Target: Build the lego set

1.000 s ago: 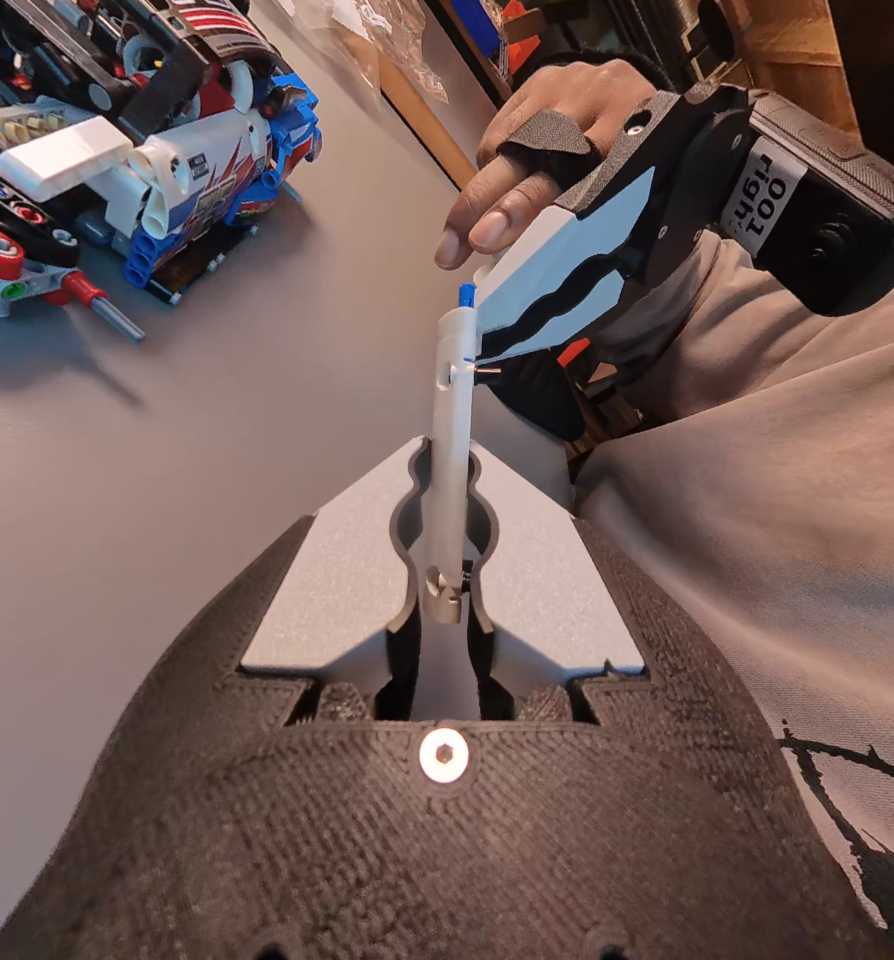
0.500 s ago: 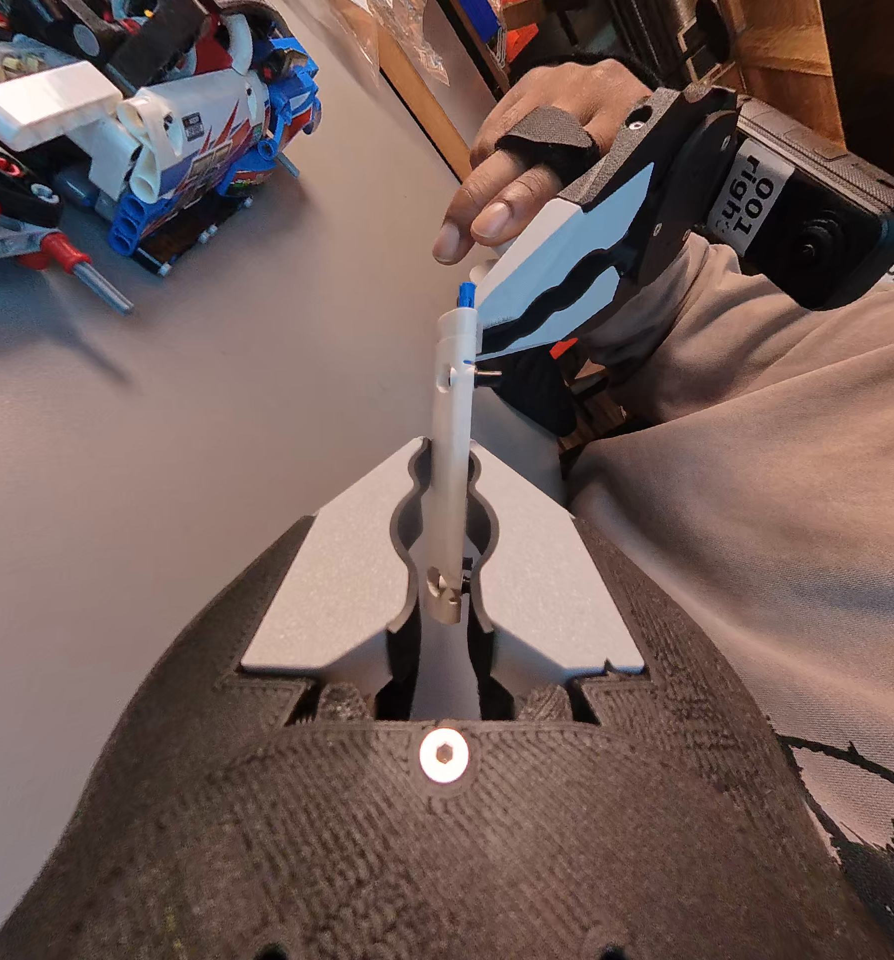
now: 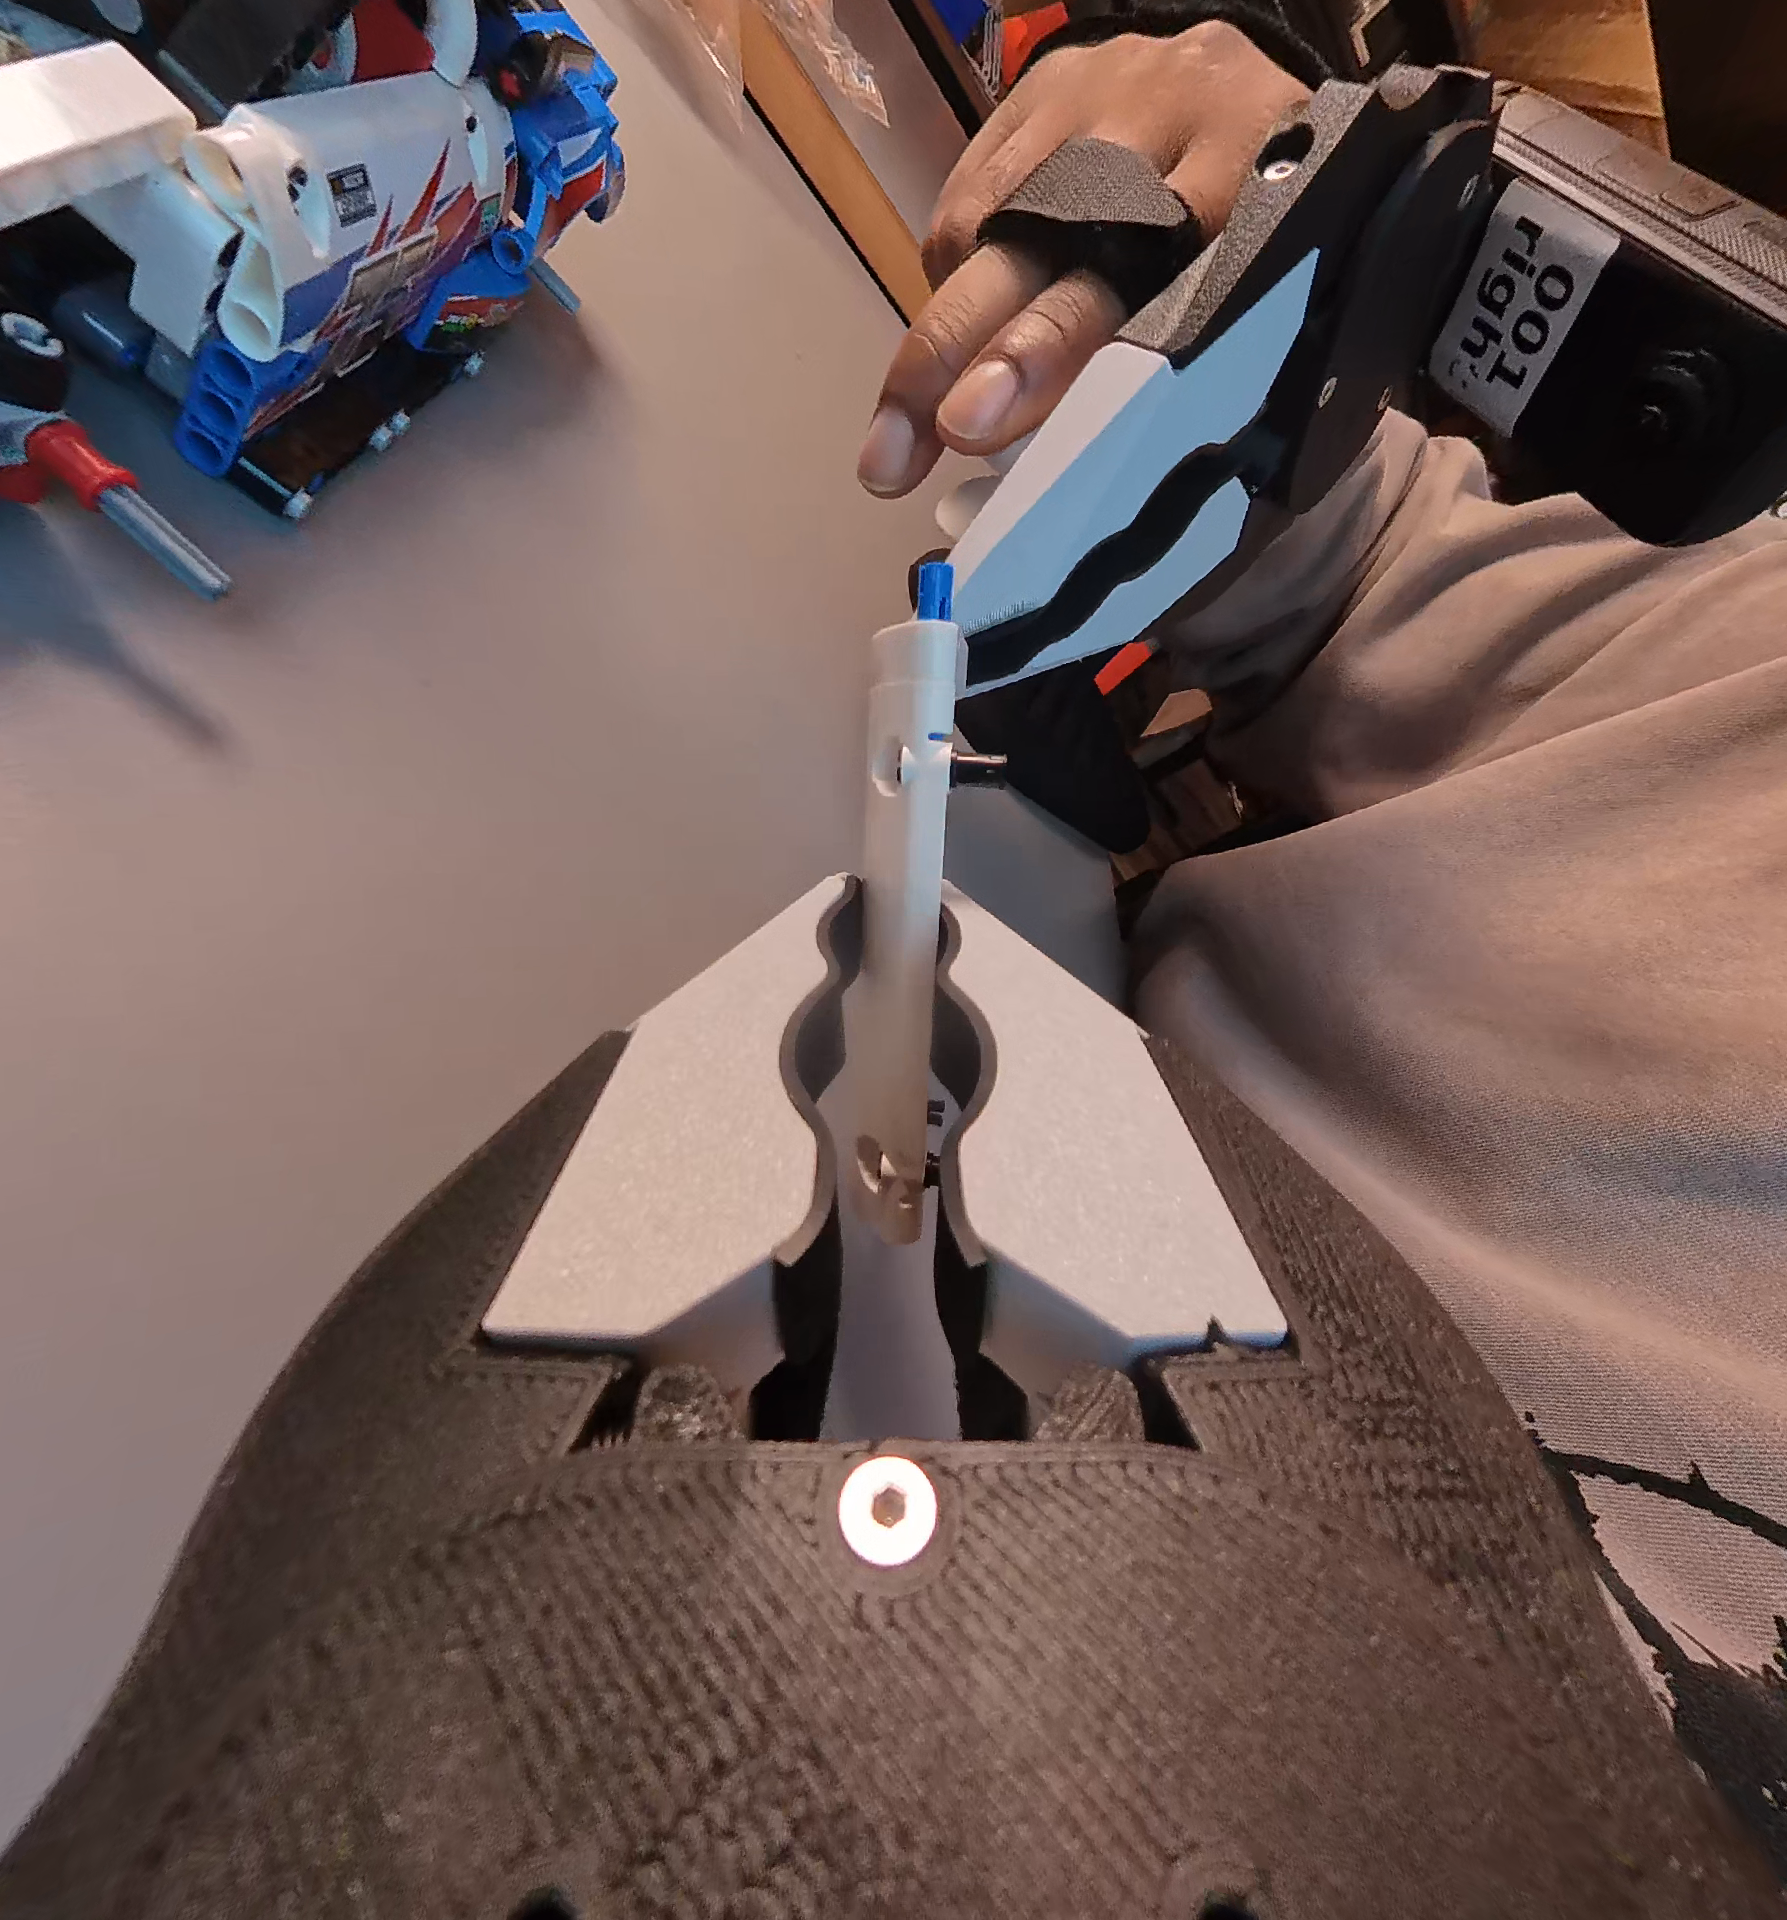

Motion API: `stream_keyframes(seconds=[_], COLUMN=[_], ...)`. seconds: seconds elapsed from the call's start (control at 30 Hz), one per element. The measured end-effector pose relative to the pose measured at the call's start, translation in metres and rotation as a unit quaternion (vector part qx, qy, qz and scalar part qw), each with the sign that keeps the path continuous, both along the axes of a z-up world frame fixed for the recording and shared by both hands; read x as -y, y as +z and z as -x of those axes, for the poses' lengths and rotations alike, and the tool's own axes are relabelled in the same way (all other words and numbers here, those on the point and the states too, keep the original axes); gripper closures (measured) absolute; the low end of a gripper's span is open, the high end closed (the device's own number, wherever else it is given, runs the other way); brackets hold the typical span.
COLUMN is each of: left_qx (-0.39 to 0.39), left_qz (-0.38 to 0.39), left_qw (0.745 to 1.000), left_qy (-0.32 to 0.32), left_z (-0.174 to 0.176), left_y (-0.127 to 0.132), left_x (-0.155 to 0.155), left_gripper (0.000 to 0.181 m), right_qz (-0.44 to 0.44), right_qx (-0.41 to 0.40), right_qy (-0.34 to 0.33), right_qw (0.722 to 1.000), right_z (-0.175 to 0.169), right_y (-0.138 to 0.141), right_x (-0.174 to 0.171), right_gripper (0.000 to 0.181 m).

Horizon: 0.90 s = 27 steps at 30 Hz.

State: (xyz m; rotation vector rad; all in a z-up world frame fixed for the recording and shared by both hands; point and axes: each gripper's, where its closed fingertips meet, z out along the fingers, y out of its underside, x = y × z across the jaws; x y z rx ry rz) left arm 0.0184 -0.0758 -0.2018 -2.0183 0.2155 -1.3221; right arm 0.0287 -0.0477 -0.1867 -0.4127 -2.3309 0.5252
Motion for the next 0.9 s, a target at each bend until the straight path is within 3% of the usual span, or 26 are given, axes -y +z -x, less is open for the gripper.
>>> stream_keyframes(seconds=[0.47,0.7,0.9], left_qx=[-0.019,-0.066,-0.061], left_qz=[-0.001,-0.063,-0.096], left_qw=[1.000,0.995,0.993], left_qy=[-0.018,-0.038,-0.031], left_z=[-0.007,-0.020,-0.020], left_y=[-0.007,-0.003,0.006], left_x=[0.003,0.005,0.002], left_gripper=[0.173,0.170,0.169], right_qz=[-0.093,-0.104,-0.107], right_qx=[0.003,0.011,0.007], right_qy=[0.056,0.091,0.099], right_qw=[0.994,0.990,0.989], right_z=[-0.006,-0.011,-0.011], right_y=[-0.007,-0.005,-0.006], right_x=[0.003,0.013,0.019], right_gripper=[0.177,0.177,0.177])
